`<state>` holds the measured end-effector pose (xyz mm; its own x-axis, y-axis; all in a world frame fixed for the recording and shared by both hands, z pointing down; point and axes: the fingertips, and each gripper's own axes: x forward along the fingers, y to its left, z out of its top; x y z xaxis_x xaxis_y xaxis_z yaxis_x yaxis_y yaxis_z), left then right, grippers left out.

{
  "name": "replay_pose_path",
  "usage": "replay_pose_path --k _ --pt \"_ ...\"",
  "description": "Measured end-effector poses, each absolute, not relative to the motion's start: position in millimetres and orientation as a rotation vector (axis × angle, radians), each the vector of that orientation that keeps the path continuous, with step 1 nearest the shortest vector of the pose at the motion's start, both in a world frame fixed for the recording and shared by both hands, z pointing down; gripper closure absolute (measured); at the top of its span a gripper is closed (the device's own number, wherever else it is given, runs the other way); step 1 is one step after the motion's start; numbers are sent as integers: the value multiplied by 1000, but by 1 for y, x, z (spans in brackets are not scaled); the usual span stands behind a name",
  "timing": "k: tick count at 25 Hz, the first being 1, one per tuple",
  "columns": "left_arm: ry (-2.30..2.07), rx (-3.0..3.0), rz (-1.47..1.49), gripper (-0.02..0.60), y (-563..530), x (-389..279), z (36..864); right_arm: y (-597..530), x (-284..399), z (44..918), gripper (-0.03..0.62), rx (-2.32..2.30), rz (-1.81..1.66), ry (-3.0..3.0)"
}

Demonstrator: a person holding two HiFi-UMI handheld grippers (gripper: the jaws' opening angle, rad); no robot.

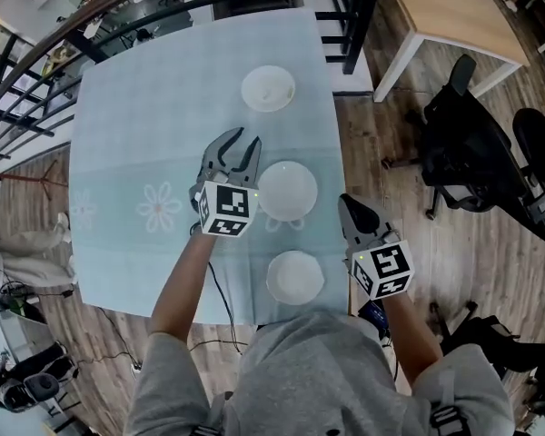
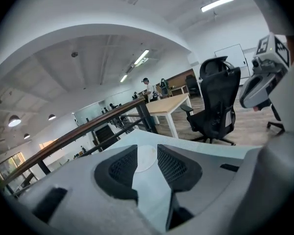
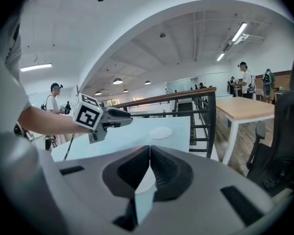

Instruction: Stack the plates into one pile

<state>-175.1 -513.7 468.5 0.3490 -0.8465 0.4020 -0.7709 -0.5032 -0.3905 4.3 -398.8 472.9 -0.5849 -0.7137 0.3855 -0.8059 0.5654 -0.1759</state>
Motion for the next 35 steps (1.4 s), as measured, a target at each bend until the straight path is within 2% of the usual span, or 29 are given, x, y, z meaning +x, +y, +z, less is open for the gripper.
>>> replay_pose_path --k 16,23,30,35 --pt "1128 -2311 -1372 433 -623 -184 608 -421 1 522 568 1211 590 -2415" --pt "884 -2189 -1525 433 -640 -184 631 -423 -3 537 568 1203 633 -2393" --pt "725 -2151 -1537 434 -642 -175 632 -422 -4 546 568 1195 654 -2378" --pt "680 -2132 -1537 520 -640 -167 636 -416 -8 549 568 1176 649 -2370"
